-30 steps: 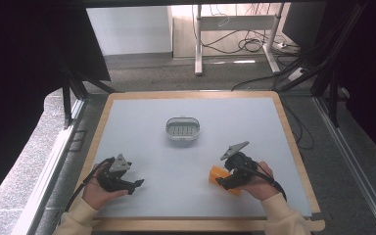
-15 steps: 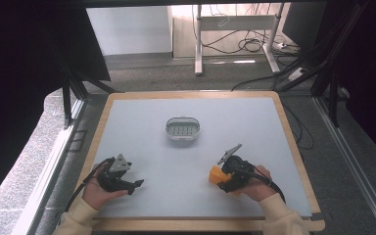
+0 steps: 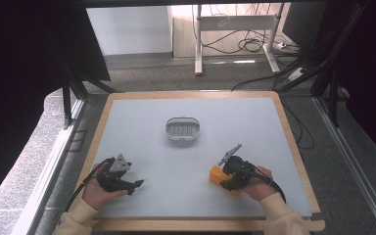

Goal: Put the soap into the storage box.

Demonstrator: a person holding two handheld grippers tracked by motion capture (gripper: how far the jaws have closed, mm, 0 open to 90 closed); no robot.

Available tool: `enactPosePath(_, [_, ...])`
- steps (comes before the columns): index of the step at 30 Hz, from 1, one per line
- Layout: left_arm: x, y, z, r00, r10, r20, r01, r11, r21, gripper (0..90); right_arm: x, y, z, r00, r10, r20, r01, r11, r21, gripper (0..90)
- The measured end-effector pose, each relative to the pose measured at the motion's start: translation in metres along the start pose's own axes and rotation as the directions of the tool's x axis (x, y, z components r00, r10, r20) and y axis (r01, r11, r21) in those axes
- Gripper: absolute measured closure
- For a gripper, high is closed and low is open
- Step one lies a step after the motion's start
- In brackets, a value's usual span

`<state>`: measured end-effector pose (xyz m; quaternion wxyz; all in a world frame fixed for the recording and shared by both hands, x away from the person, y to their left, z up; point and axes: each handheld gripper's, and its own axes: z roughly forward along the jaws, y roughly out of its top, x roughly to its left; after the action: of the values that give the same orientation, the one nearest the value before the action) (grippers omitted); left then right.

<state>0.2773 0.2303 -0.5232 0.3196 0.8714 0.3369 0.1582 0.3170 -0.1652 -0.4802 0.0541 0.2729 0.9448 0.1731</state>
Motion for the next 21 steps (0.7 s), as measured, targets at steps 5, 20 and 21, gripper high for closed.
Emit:
enactPosePath(5, [0.0,0.0,0.0,1.0,0.002,0.0,-0.002,1.0,0.0,21.0,0.0,0.0,-0.001,1.0,0.0,-0.002,0.0,1.0,0.003,61.5])
enactPosePath(20, [0.0,0.0,0.0,1.0,-0.004,-0.001,0.004,1.0,-0.001,21.1,0.001,-0.001,-0.02,0.9998,-0.022,0.0,0.022,0.997,-0.07,61.6])
enactPosePath(21, [0.0,-0.001,0.0,1.0,-0.005,-0.001,0.005,1.0,0.0,21.1,0.0,-0.001,-0.022,0.9998,-0.019,-0.001,0.019,0.997,-0.079,61.6])
